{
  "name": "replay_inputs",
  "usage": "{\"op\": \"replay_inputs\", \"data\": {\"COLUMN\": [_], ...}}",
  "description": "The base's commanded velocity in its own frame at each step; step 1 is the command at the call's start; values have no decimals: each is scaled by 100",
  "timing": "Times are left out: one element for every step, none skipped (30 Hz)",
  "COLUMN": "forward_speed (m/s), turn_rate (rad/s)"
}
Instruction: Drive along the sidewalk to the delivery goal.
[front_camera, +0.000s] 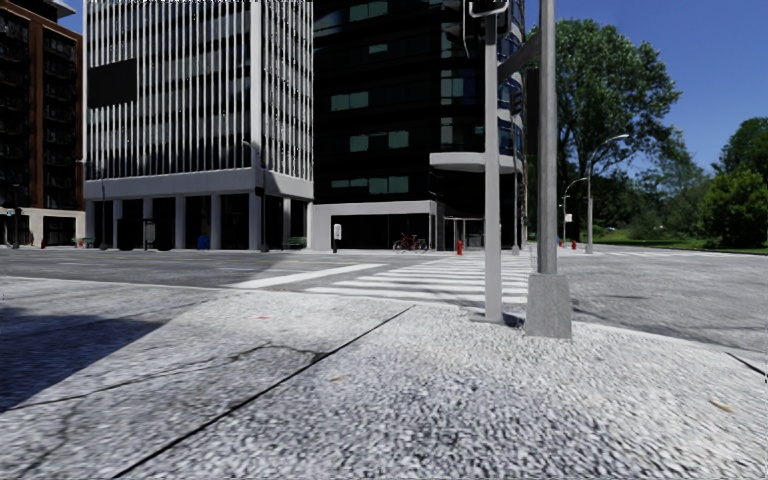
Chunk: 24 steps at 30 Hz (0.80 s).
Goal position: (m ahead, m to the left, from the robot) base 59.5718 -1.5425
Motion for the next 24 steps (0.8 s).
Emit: {"op": "replay_inputs", "data": {"forward_speed": [200, 200, 200, 200, 200, 200, 200, 200, 200, 200, 200, 200, 200, 200, 200, 200, 200, 200, 200, 200, 200, 200, 200, 200], "turn_rate": [61, 40, 40, 28, 14, 7, 4, 3, 2, 2, 1, 0, 0, 0, 0, 0, 0, 0, 0, 0, 0, 0, 0, 0]}}
